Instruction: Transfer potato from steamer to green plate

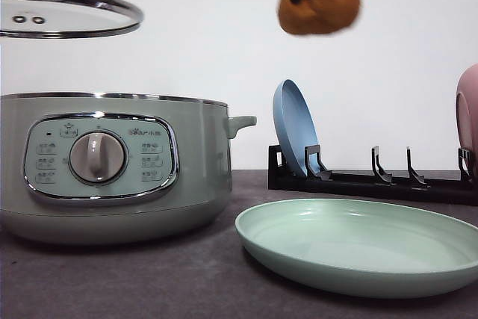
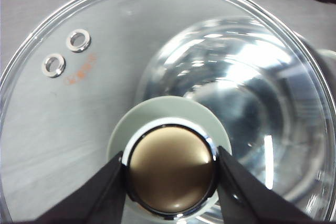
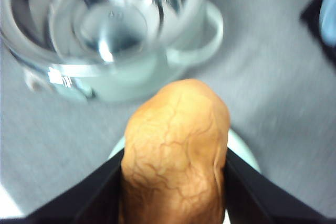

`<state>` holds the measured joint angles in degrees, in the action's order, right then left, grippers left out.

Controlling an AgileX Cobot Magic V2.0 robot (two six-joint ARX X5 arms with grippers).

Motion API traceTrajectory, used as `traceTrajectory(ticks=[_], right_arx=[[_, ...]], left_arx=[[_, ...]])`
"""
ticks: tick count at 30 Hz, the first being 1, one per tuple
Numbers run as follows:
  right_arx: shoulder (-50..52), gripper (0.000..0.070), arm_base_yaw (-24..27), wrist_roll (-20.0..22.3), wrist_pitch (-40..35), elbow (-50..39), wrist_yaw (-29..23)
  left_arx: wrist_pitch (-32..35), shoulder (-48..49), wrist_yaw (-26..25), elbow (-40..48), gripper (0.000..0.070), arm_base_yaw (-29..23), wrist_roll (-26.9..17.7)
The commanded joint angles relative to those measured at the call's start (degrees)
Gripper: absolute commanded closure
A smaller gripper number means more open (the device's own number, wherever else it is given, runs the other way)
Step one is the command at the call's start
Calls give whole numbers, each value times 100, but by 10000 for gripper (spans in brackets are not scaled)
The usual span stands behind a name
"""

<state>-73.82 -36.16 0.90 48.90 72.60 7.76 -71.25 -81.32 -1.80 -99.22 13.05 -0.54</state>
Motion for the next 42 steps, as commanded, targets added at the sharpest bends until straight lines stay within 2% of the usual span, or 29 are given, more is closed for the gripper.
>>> traceTrajectory(ticks=[1, 6, 14, 19, 24, 30, 35, 39, 42], right_arx=[[70, 535, -19, -344, -256, -359, 12], [388, 535, -7, -1148, -1137, -1464, 10], [315, 535, -8, -2095, -2648, -2811, -239], [191, 534, -9, -2370, -3379, -3367, -380], [-151, 529, -9, -2407, -3502, -3479, -491], [-536, 395, -13, -2414, -3626, -3480, -480], [-546, 313, -14, -2408, -3630, -3476, -480], [-473, 178, -14, -2405, -3630, -3464, -484], [-263, 134, 1, -2399, -3628, -3440, -493]], left_arx=[[192, 42, -20, -160, 698, 117, -9], [200, 42, -20, -160, 698, 402, -11], [208, 42, -20, -160, 698, 575, -11], [234, 42, -20, -160, 698, 583, -10], [232, 42, -20, -160, 698, 591, -9], [226, 42, -20, -160, 698, 615, -9], [228, 42, -20, -160, 698, 616, -10], [230, 39, -20, -160, 698, 662, -9], [261, 25, -20, -160, 698, 748, -9]])
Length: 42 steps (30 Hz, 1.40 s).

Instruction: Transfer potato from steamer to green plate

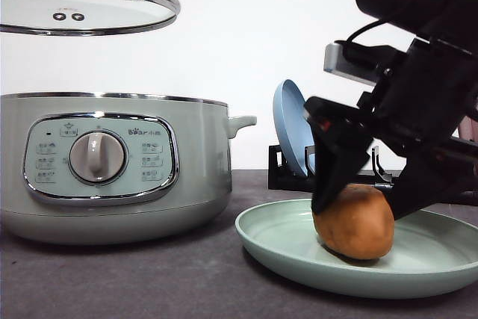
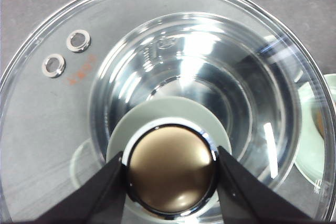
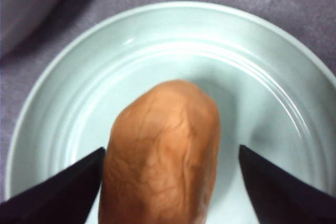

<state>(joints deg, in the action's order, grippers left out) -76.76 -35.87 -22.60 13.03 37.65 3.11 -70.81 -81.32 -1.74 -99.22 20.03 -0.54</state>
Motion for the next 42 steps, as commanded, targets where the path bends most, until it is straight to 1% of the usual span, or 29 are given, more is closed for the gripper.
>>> traceTrajectory(ticks=[1, 6, 14, 20, 24, 30, 42], right_arx=[[127, 134, -9, -37, -39, 71, -31], [699, 134, 79, 92, 128, 274, -81], [1628, 134, 131, 513, 755, 799, -348], [2100, 134, 131, 538, 895, 887, -373], [2262, 134, 131, 601, 1023, 887, -506], [2298, 134, 131, 659, 1149, 887, -509], [2298, 134, 131, 673, 1155, 887, -507]], left_arx=[[244, 5, -26, -160, 698, 81, -10], [301, -217, -24, -160, 699, 249, -15], [352, -820, -24, -160, 698, 432, -33], [529, -1186, -22, -160, 698, 510, -32], [578, -1334, -22, -160, 698, 548, -31], [590, -1449, -17, -160, 698, 549, -33], [528, -1751, -5, -160, 698, 549, -37]])
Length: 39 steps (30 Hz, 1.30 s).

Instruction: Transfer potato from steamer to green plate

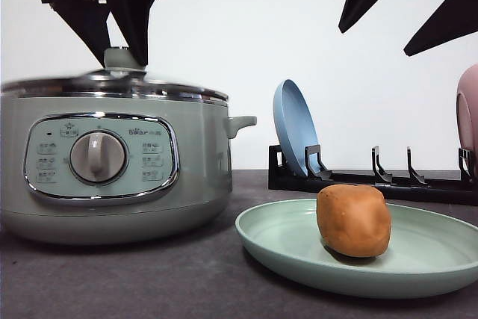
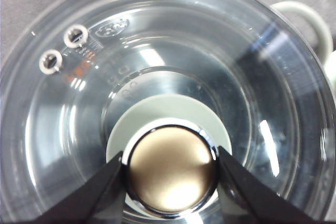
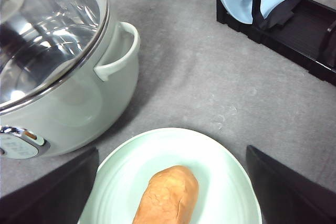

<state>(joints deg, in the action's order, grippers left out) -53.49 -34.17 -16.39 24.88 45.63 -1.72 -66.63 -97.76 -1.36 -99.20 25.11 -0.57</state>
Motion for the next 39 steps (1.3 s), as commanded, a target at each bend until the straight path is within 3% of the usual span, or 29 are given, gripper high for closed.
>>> traceTrajectory(ticks=[1, 11, 13, 17, 19, 29, 34, 39], right_arx=[[-28, 134, -39, 56, -30, 90, -24], [-28, 134, -39, 80, -22, 90, -24], [-28, 134, -39, 81, -20, 90, -23], [-28, 134, -39, 99, -20, 90, -13], [-28, 134, -39, 99, -19, 90, 12], [-28, 134, -39, 154, 78, 90, 56], [-28, 134, -39, 185, 142, 90, 332], [-28, 134, -39, 186, 269, 90, 772]], left_arx=[[108, -118, -22, -162, 698, 40, -35], [83, -129, 4, -162, 675, 40, -18], [83, -129, 4, -162, 568, 40, -2], [75, -125, 4, -162, 277, 40, -1], [64, -106, 4, -166, 223, 40, -1], [54, 401, 4, -304, 214, 40, 21], [-20, 891, -20, -343, 215, 41, 22], [-347, 1368, -502, -343, 226, 43, 16]])
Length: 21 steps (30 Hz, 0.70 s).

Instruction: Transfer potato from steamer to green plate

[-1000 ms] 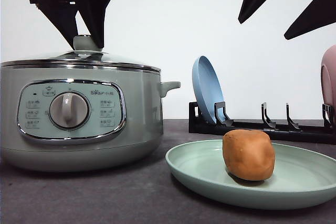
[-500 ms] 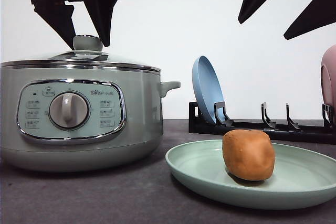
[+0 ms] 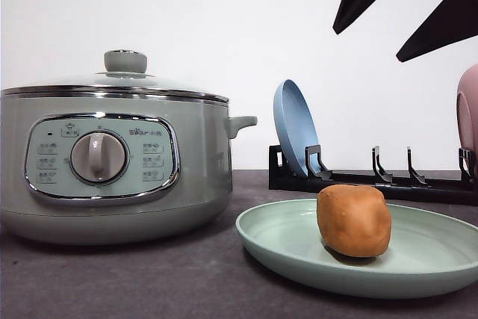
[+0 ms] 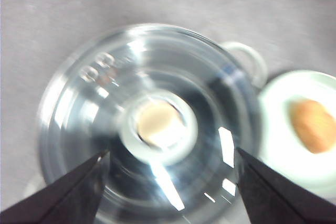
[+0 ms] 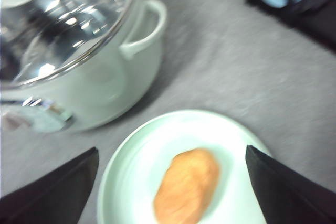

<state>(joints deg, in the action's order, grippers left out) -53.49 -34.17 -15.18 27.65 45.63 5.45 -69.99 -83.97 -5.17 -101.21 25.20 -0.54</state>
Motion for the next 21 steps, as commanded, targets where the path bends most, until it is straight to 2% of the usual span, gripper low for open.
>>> traceTrajectory(ticks=[1, 6, 11, 16, 21], right_arx=[[-28, 134, -39, 66, 32, 90, 174], [-28, 134, -39, 63, 229, 90, 762], [-28, 135, -46, 63, 428, 90, 1139], [-28, 135, -46, 63, 561, 90, 1277], [-28, 135, -46, 63, 588, 90, 1275]], left_arx=[[-84, 73, -276, -142, 227, 34, 12], [-428, 405, -1043, -142, 227, 34, 11], [-696, 560, -1627, -142, 227, 36, -14], [-999, 572, -1773, -140, 228, 38, -68], [-1010, 571, -1773, -140, 230, 38, -76]])
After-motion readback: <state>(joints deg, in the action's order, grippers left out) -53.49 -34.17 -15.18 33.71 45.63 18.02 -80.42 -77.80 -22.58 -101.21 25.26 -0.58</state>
